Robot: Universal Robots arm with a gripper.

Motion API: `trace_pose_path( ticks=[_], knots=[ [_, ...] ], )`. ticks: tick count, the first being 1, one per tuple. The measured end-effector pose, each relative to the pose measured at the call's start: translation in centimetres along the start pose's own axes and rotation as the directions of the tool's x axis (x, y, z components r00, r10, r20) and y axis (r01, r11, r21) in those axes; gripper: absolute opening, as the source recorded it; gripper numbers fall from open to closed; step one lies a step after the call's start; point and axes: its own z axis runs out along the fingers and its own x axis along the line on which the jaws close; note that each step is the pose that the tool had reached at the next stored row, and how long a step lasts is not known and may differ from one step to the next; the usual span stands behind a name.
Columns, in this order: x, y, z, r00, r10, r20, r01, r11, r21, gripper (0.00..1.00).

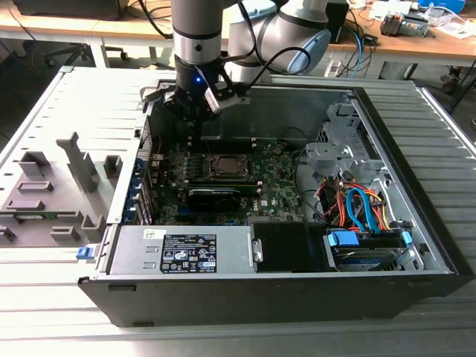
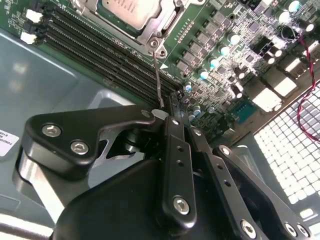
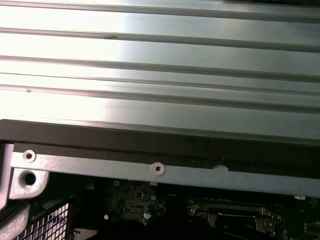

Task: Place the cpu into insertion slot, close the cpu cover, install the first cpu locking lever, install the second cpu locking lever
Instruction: 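Install the first cpu locking lever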

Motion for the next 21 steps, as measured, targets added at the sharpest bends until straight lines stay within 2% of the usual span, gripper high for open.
trace_pose_path(
  ticks=[9,18,20,21],
  knots=[
    [-0.58,-0.01,0.0,1.0,-0.002,-0.0002,0.002,1.0,0.0009,0.11],
    [-0.77,-0.02,-0.01,1.0,-0.002,-0.0002,0.002,1.0,0.001,0.11],
    [-1.47,-0.08,-0.01,1.0,-0.002,-0.0002,0.002,1.0,0.0009,0.11],
    [-1.48,-0.09,-0.01,1.0,-0.002,-0.0002,0.002,1.0,0.001,0.11]
  ],
)
